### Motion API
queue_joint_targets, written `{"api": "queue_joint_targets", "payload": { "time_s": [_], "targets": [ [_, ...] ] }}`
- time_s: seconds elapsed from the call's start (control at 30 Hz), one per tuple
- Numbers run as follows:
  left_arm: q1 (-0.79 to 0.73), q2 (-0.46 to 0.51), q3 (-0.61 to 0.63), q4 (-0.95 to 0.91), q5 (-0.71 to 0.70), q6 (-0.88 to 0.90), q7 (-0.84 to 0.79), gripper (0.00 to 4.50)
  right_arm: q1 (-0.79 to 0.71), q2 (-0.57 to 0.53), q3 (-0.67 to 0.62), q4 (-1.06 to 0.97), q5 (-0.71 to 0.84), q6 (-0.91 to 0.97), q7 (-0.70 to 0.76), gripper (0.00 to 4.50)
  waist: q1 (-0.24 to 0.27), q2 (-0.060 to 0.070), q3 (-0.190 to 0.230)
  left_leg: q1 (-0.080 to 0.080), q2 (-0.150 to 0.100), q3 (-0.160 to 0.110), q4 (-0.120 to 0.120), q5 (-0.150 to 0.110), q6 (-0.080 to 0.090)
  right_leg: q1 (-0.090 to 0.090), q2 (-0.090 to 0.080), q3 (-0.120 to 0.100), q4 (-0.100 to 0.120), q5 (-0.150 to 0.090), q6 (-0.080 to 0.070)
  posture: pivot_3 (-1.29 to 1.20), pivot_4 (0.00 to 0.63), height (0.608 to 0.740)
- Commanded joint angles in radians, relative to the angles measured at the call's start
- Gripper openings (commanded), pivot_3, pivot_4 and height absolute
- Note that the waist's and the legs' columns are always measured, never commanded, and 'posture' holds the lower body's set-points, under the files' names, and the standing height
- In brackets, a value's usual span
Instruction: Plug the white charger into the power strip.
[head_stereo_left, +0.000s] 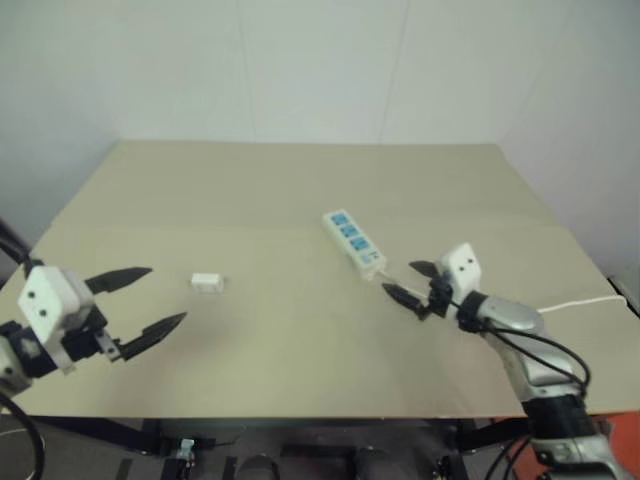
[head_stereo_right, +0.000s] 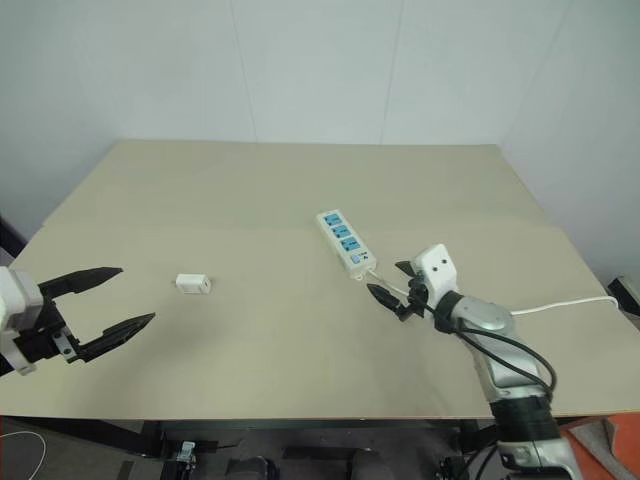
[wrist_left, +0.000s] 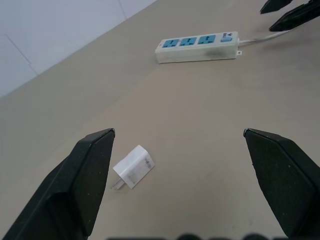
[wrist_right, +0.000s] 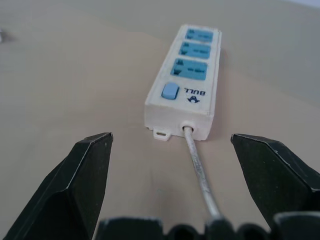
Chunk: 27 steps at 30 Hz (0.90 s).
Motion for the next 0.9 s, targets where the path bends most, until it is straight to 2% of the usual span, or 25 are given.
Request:
{"api": "queue_joint_targets", "payload": {
  "time_s": [0.03,0.1,0.2,0.57,0.67,0.9],
  "targets": [
    [-0.025,0.02,-0.013,-0.008,-0.015,-0.017,-0.001,4.5,-0.088,0.029,0.062,0.129,-0.096,-0.014,-0.049,4.43,-0.001,0.0,0.0,0.0,0.0,0.0,0.0,0.0,0.0,0.0,0.0,0.0,0.0,0.001,-0.001,0.0,0.15,0.74],
    [-0.031,0.02,-0.018,-0.007,-0.015,-0.017,0.0,4.5,-0.126,0.045,0.082,0.196,-0.128,-0.013,-0.064,4.43,-0.001,0.0,0.0,0.001,0.0,0.0,0.0,0.0,0.0,0.0,0.0,0.0,0.0,0.0,0.0,0.0,0.15,0.74],
    [-0.032,0.021,-0.021,-0.009,-0.012,-0.019,-0.001,4.5,-0.17,0.064,0.097,0.279,-0.153,-0.008,-0.066,3.9,-0.002,0.0,0.0,0.0,0.0,0.0,0.0,0.0,0.0,0.0,0.0,0.0,0.0,0.0,0.0,0.0,0.15,0.74],
    [-0.018,0.02,-0.011,-0.016,-0.018,-0.019,-0.009,4.5,-0.147,0.061,0.108,0.255,-0.167,-0.053,0.01,0.03,-0.002,0.0,0.0,0.002,0.0,0.0,0.0,0.0,0.0,0.001,0.0,0.0,0.0,0.0,0.001,0.0,0.15,0.74],
    [-0.028,0.023,-0.022,-0.011,-0.019,-0.021,-0.013,4.5,-0.116,0.054,0.1,0.205,-0.144,-0.112,0.065,0.01,-0.002,0.0,0.0,0.001,0.0,0.0,-0.001,0.0,0.0,0.001,0.0,0.0,0.0,0.0,0.0,0.0,0.15,0.74],
    [-0.091,0.038,-0.071,0.025,-0.012,-0.026,-0.023,4.5,0.013,0.031,0.089,0.04,-0.037,-0.33,0.29,0.01,-0.009,0.0,0.0,0.002,0.0,0.0,-0.001,0.0,0.0,0.001,0.0,0.0,0.0,-0.002,0.005,0.0,0.15,0.74]
  ]
}}
